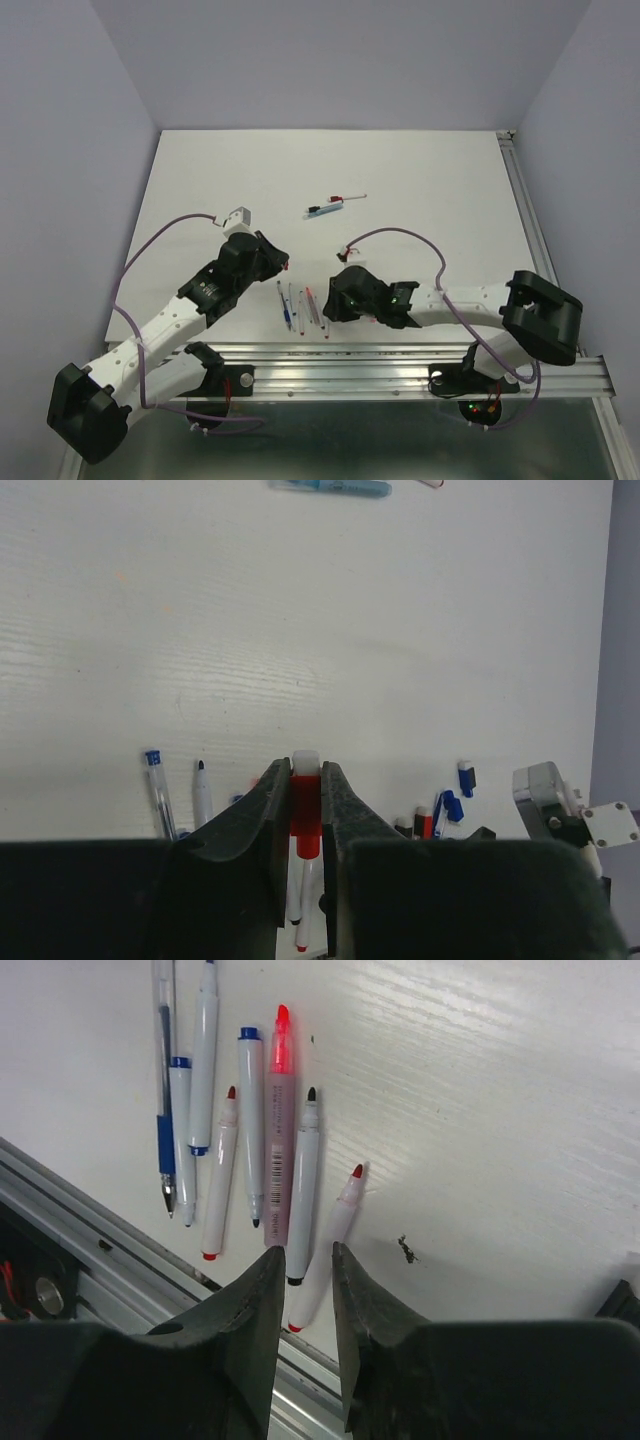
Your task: Open the pen caps
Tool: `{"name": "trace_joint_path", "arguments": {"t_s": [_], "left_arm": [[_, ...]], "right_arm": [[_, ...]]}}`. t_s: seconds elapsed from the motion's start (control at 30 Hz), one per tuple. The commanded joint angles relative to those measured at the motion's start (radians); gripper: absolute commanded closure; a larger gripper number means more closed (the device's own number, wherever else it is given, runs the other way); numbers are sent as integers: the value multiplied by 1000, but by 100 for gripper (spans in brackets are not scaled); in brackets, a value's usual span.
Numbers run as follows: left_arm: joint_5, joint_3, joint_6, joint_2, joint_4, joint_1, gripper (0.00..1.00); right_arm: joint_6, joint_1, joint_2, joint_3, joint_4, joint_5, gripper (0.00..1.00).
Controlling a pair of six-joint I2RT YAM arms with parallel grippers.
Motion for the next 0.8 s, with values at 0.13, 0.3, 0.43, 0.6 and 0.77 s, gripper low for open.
{"name": "trace_joint_path", "arguments": {"t_s": [0.13,0.3,0.43,0.6,0.77], "left_arm": [[102,-6,41,-5,88,3,100],[221,-31,41,32,197,-26,100],[201,-20,38,96,243,-99,100],[161,35,41,214,266,-203,100],[159,82,40,337,288,-285,100]], "right_arm": [[125,0,-283,18,-162,245,30],[266,0,-476,-31,-326,467,0],[369,-2,-602,-60,-472,549,0],[417,0,-693,-111,-539,564,0],[470,0,-679,-113,-588,575,0]]}}
